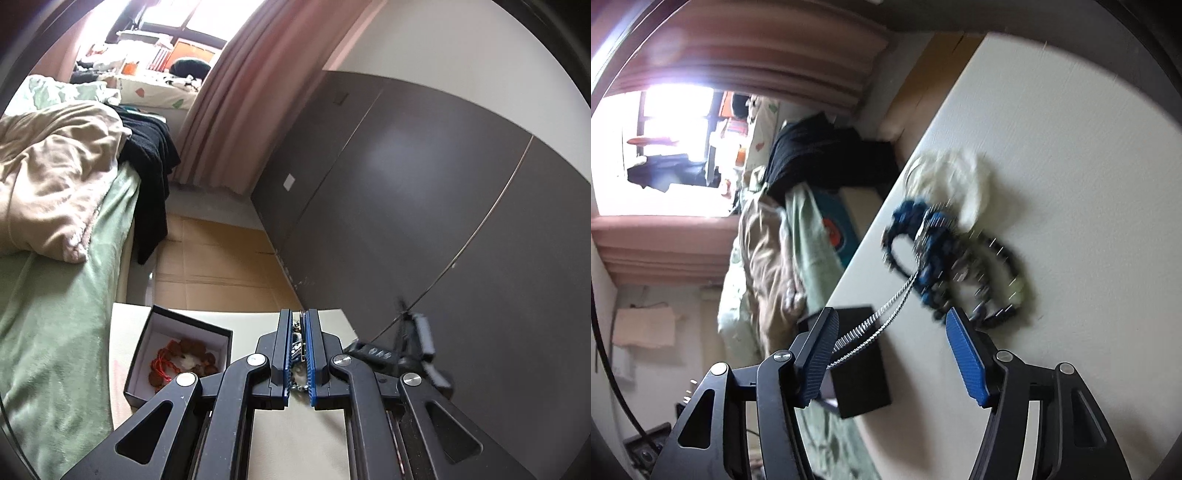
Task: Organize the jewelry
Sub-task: 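Lift the silver chain with the left tool while the right tool grips its other end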
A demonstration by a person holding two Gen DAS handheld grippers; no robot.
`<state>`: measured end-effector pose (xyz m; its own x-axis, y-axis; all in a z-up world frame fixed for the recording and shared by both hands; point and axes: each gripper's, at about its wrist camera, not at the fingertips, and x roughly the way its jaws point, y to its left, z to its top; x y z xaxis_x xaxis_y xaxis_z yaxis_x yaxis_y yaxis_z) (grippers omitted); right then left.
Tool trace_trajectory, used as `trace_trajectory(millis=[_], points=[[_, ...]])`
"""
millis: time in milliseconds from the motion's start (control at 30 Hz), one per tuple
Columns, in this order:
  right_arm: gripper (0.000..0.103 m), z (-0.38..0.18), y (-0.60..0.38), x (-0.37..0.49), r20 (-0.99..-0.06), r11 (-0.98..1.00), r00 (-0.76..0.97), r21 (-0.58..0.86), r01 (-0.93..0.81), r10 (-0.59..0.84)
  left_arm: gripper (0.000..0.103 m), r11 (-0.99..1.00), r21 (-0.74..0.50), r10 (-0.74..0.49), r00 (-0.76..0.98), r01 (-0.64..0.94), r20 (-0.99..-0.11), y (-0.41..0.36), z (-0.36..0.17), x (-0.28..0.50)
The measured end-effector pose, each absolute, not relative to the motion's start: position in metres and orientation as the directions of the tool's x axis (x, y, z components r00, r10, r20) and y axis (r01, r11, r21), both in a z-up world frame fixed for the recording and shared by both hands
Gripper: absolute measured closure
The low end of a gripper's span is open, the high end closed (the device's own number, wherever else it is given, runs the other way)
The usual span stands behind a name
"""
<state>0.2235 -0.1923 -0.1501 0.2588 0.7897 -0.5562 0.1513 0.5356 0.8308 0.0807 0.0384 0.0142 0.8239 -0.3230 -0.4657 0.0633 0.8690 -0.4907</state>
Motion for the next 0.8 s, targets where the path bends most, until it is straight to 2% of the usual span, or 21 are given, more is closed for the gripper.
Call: trace_trajectory(millis=[167,333,400,467,500,533,600,800], points=[[0.04,-0.165,-0.17,0.219,-0.492,0.456,0.245,0.869,0.19,0.835,0.097,0.861,-0.501,-0.346,0.824,0.09,-0.448,0.038,0.02,0.077],[0.041,-0.181,-0.171,0.218,-0.482,0.415,0.295,0.871,0.262,0.825,0.097,0.851,-0.513,-0.373,0.819,0.115,-0.435,0.037,0.024,0.071],[0.054,-0.183,-0.172,0.22,-0.476,0.407,0.308,0.875,0.263,0.824,0.097,0.848,-0.515,-0.383,0.817,0.126,-0.431,0.037,0.025,0.069],[0.075,-0.182,-0.172,0.221,-0.464,0.399,0.323,0.883,0.248,0.825,0.097,0.845,-0.518,-0.39,0.815,0.132,-0.429,0.039,0.025,0.068],[0.081,-0.181,-0.173,0.222,-0.458,0.397,0.33,0.886,0.239,0.825,0.097,0.845,-0.518,-0.392,0.813,0.134,-0.43,0.039,0.025,0.068],[0.093,-0.179,-0.173,0.223,-0.453,0.397,0.337,0.89,0.225,0.825,0.097,0.844,-0.518,-0.395,0.813,0.137,-0.429,0.04,0.026,0.068],[0.098,-0.173,-0.176,0.224,-0.44,0.394,0.361,0.898,0.198,0.822,0.097,0.845,-0.516,-0.394,0.813,0.138,-0.428,0.041,0.026,0.068],[0.098,-0.132,-0.193,0.221,-0.367,0.382,0.445,0.922,0.061,0.817,0.097,0.879,-0.472,-0.311,0.825,0.062,-0.472,0.046,0.019,0.073]])
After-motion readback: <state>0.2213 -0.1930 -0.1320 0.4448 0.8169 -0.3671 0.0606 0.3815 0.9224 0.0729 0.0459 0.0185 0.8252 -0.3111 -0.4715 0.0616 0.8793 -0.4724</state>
